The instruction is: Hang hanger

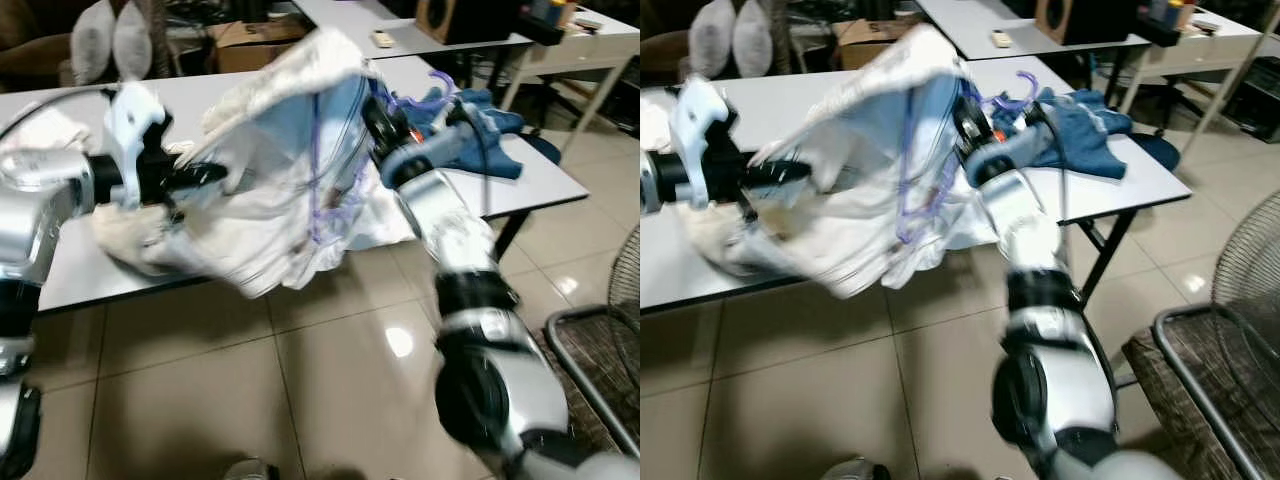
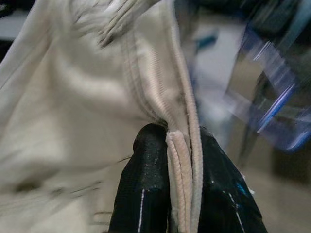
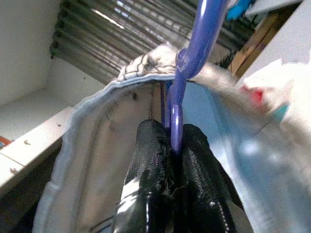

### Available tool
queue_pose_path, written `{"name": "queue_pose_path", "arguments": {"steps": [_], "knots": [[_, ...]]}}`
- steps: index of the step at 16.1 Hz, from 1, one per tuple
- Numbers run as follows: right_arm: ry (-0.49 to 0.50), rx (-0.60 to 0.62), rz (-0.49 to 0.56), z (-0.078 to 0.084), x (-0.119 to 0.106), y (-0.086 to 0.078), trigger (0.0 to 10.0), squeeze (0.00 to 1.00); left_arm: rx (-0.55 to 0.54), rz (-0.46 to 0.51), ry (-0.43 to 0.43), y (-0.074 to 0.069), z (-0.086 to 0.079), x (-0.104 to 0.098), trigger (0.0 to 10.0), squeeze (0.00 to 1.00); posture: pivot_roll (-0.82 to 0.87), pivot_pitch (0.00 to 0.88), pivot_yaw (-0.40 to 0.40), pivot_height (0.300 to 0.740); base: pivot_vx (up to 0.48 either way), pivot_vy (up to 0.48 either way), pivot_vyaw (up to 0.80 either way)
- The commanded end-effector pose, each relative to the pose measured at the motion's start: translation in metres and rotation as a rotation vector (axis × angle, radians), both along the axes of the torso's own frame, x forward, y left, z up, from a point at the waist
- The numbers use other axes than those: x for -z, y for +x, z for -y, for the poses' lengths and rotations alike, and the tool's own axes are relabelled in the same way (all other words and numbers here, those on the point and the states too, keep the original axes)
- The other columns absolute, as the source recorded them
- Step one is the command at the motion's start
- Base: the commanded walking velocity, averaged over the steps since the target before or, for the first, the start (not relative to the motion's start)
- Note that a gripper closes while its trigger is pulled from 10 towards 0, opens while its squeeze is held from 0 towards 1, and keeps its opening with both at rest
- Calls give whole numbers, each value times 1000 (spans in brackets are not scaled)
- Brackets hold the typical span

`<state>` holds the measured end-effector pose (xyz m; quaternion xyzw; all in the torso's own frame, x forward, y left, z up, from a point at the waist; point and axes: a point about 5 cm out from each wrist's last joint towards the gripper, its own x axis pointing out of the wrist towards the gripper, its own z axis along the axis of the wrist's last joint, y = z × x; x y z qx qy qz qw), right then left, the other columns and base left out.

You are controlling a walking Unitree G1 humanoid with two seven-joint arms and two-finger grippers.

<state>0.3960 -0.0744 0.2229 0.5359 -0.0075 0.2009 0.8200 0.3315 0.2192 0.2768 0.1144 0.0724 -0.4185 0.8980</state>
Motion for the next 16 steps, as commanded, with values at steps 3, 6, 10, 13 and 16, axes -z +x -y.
{"name": "queue_pose_path", "arguments": {"steps": [3,6,10,13,16], "knots": [[86,58,-46,-9,3,7,10000,0,178,40,-260,-3,43,-55,0,0,90,0,30,740,0,0,0],[111,85,-94,-25,5,9,10000,0,266,37,-443,4,76,-90,0,0,123,0,62,740,0,0,0],[20,110,-168,-41,24,4,10000,0,277,33,-737,12,95,-141,0,0,116,0,106,740,0,0,0],[-139,91,-250,-46,52,-4,10000,0,25,212,-734,35,81,-159,0,0,81,0,138,740,0,0,0],[-219,37,-210,-36,57,-8,10000,0,-283,314,-672,58,45,-153,0,0,47,0,152,740,0,0,0]]}}
